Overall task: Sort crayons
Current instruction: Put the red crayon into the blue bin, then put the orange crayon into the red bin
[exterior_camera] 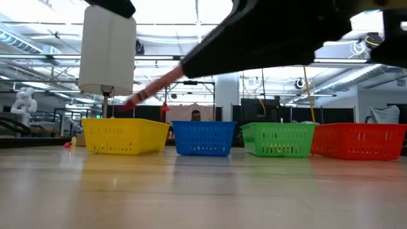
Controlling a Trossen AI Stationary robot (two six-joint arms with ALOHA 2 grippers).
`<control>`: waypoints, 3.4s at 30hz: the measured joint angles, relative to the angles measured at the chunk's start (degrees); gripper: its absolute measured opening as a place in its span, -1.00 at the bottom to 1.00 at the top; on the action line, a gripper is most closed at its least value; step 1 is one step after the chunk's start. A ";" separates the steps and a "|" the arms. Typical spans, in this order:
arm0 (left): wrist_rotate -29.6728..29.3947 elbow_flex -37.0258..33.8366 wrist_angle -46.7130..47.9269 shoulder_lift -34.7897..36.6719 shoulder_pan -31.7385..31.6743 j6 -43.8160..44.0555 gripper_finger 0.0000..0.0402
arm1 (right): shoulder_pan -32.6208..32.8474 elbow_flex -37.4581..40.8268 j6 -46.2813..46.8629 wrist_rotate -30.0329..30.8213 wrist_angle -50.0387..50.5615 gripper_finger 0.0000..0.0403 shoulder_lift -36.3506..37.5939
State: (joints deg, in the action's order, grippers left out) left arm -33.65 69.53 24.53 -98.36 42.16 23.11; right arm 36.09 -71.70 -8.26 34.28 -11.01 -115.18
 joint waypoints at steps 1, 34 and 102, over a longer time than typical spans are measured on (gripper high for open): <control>-1.50 0.01 1.30 0.58 0.41 0.99 -0.30 | 0.15 0.02 0.01 0.00 1.04 -0.94 0.38; -11.80 -1.61 2.89 1.76 2.79 6.64 -0.30 | -5.00 -0.02 5.26 18.16 17.29 -0.94 12.20; -1.19 -5.48 16.88 1.71 5.21 30.51 -0.30 | -22.78 -2.08 18.85 9.05 30.69 -0.27 8.94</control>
State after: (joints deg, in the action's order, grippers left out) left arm -34.84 64.05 41.41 -96.64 47.37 53.62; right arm 13.30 -73.78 10.58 43.33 19.67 -106.24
